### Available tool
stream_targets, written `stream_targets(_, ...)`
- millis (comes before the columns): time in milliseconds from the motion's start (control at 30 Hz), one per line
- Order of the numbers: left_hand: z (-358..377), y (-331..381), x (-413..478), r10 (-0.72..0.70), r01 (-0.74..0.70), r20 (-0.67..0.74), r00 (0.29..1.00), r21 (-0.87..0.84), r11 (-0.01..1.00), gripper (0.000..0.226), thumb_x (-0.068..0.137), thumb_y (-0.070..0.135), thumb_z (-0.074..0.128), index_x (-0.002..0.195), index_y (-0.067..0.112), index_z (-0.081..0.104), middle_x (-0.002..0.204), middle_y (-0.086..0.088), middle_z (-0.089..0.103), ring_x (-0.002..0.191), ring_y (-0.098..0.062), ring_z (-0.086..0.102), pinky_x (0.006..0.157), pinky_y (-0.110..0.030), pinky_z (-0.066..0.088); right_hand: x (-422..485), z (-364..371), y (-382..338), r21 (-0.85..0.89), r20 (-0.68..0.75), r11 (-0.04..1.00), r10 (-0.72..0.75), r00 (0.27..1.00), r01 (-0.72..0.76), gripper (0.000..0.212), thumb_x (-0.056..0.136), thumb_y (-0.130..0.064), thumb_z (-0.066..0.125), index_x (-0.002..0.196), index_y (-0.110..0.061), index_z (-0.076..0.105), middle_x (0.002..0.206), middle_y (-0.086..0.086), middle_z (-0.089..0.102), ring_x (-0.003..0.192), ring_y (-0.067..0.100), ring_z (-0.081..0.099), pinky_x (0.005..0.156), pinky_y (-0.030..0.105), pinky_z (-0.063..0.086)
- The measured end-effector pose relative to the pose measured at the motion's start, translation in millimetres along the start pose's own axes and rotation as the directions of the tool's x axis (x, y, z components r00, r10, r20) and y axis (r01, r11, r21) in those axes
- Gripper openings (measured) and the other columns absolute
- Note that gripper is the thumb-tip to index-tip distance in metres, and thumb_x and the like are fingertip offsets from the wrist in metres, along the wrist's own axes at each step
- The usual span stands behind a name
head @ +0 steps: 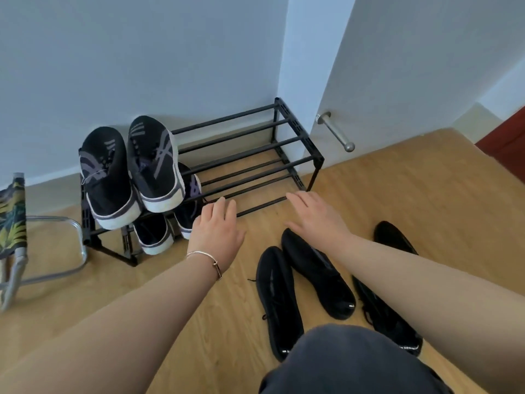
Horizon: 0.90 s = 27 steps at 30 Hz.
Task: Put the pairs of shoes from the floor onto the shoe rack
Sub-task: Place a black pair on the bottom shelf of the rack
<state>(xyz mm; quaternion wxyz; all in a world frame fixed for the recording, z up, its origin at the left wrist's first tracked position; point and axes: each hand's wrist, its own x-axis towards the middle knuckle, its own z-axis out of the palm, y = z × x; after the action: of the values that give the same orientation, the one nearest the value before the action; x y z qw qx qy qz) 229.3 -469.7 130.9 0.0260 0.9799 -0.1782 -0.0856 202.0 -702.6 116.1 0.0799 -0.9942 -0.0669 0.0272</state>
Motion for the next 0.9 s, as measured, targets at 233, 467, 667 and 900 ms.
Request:
stream_targets(233, 89, 31, -20, -0.224, 0.275, 0.294, 0.929, -0.143, 0.951, 0.061, 0.1, 0.047, 0.042, 0.151, 0.015, 0.03, 0.151, -0.009, 0.04, 0.133, -0.031, 0.041, 0.104, -0.04, 0.044, -41, 64, 53, 0.084, 0.275, 0.953, 0.259, 0.926, -0.292, 0.062, 0.104, -0.043, 0.044, 0.157, -0.018, 0.025, 0.145, 0.011, 0.051, 0.123, 0.027, 0.054, 0.097, 0.037, 0.05)
stream_targets(467, 162, 58, -60, -0.326, 0.592, 0.626, 0.708, -0.275, 0.757, 0.06, 0.1, 0.045, 0.047, 0.15, 0.016, 0.034, 0.142, -0.011, 0.051, 0.126, -0.03, 0.054, 0.101, -0.039, 0.048, -75, 111, 83, 0.218, 0.556, 0.807, 0.359, 0.75, -0.548, 0.057, 0.106, -0.043, 0.038, 0.154, -0.012, 0.031, 0.144, 0.015, 0.052, 0.126, 0.031, 0.054, 0.105, 0.039, 0.047)
stream_targets(667, 180, 86, -93, -0.309, 0.792, 0.741, 0.596, -0.479, 0.379, 0.06, 0.097, 0.026, 0.062, 0.15, 0.015, 0.037, 0.133, -0.009, 0.064, 0.115, -0.026, 0.065, 0.091, -0.03, 0.051, -78, 137, 100, 0.246, 0.677, 0.621, 0.439, 0.591, -0.744, 0.053, 0.102, -0.046, 0.047, 0.138, -0.006, 0.054, 0.123, 0.01, 0.065, 0.101, 0.022, 0.059, 0.085, 0.03, 0.049)
stream_targets(900, 188, 89, -85, -0.339, 0.831, 0.759, 0.555, -0.523, 0.19, 0.061, 0.088, 0.021, 0.074, 0.141, 0.005, 0.048, 0.131, -0.011, 0.065, 0.11, -0.024, 0.065, 0.091, -0.027, 0.048, -102, 165, 95, 0.398, 0.719, 0.392, 0.428, 0.547, -0.829, 0.038, 0.091, -0.041, 0.069, 0.118, -0.015, 0.067, 0.099, 0.003, 0.074, 0.094, 0.022, 0.071, 0.092, 0.045, 0.059)
